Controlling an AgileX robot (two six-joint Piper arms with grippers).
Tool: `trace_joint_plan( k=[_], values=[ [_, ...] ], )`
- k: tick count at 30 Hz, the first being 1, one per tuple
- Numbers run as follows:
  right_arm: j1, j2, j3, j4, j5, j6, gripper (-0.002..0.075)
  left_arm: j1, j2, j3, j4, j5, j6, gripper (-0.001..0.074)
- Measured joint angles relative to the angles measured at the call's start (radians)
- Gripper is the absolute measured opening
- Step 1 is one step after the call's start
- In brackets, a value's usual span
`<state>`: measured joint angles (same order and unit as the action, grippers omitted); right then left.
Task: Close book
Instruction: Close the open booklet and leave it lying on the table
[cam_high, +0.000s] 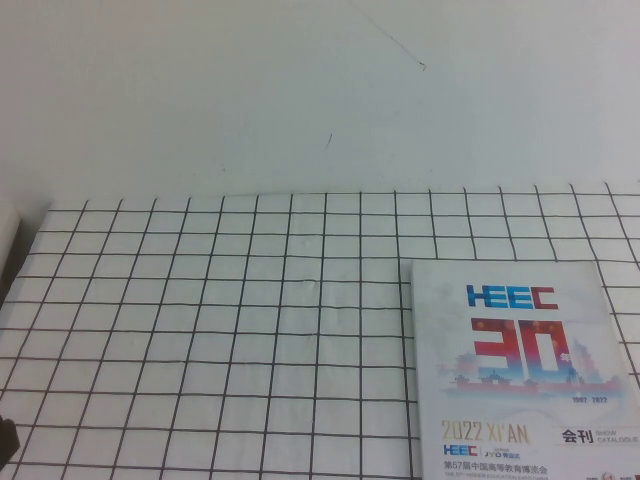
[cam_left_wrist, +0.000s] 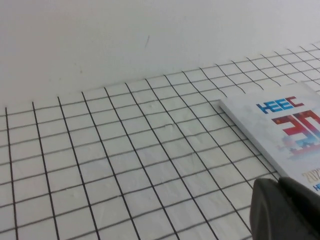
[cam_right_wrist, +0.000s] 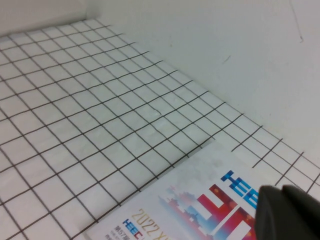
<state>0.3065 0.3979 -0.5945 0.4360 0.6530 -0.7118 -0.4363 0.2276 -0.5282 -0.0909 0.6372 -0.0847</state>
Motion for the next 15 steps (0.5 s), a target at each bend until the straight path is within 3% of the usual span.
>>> trace_joint_plan(
  k=[5,15],
  values=[
    [0.0,-0.002,0.048,0.014,-0.072,-0.002,-0.0003,0.0,0.0,0.103,0.047,-0.177,0.002,-0.0004],
    [0.0,-0.002,0.118,0.02,-0.072,-0.005,-0.0003,0.0,0.002,0.207,0.052,-0.178,0.004,-0.0004]
  ],
)
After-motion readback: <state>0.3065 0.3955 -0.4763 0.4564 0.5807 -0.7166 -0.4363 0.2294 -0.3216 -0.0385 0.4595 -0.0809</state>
